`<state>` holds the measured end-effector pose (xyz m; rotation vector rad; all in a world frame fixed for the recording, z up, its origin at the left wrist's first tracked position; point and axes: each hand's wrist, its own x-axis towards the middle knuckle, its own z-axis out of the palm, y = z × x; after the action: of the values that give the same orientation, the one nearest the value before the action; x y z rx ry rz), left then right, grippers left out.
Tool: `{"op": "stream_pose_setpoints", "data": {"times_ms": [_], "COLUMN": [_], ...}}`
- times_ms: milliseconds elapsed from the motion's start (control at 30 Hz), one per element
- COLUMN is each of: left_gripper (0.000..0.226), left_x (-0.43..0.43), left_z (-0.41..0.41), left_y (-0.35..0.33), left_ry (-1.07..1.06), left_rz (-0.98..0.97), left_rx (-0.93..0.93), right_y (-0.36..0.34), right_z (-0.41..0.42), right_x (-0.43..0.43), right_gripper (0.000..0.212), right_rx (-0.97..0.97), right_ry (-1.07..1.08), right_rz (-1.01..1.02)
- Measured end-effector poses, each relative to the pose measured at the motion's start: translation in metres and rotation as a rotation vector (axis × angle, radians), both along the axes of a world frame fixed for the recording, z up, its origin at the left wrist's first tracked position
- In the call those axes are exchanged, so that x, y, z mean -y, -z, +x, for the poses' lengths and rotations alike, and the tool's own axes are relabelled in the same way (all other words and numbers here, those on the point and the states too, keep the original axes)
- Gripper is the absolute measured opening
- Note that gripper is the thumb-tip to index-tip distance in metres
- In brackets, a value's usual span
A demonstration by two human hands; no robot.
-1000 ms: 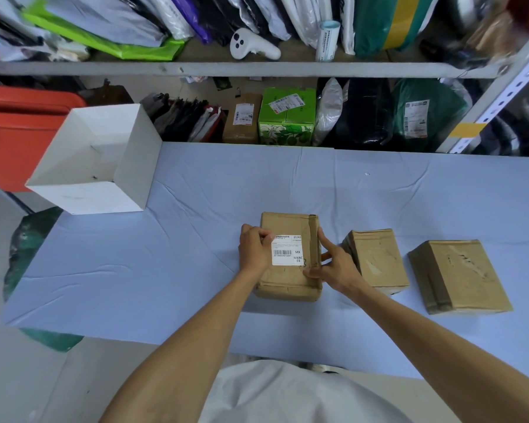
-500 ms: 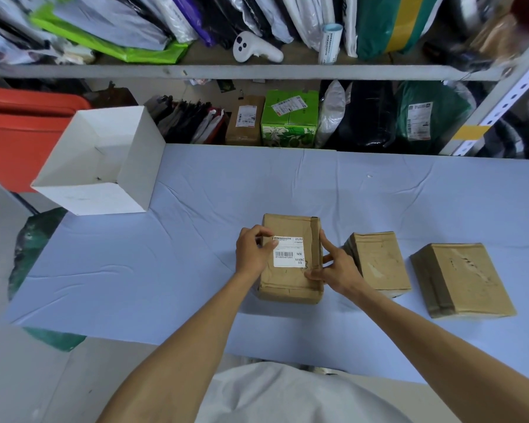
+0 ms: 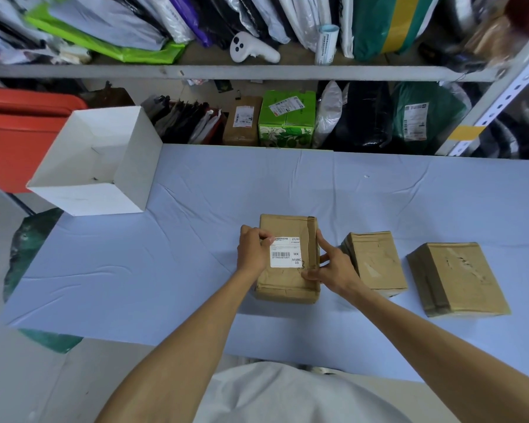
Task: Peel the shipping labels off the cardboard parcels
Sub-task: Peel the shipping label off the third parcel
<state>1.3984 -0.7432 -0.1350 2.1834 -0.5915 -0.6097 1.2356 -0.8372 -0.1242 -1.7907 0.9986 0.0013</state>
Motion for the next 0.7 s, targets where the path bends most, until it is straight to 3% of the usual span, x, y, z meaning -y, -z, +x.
{"op": "stream_pose_setpoints", "data": {"times_ms": [300,500,700], "left_gripper": [0.004,0.033,0.021], "left_x": [-0.005,-0.017,-0.014], "left_z": [0.002,0.006,0.003], "left_y": [0.002,0.002,0.002], "left_ry": [0.000,0.038,0.019], "left_rz": [-0.095,-0.191,-0.166], "left_rx": [-0.082,-0.139,-0.103], "right_y": [-0.002,-0.002,-0.002], "right_z": [0.000,0.000,-0.002], "right_x": [0.001,0.000,-0.001], "right_gripper": [0.104,0.104,0.103], "right_rx": [-0.014,-0.004,0.032], "right_ry": [-0.010,-0.010,-0.015], "right_rz": [0.002,0.010,0.010]}}
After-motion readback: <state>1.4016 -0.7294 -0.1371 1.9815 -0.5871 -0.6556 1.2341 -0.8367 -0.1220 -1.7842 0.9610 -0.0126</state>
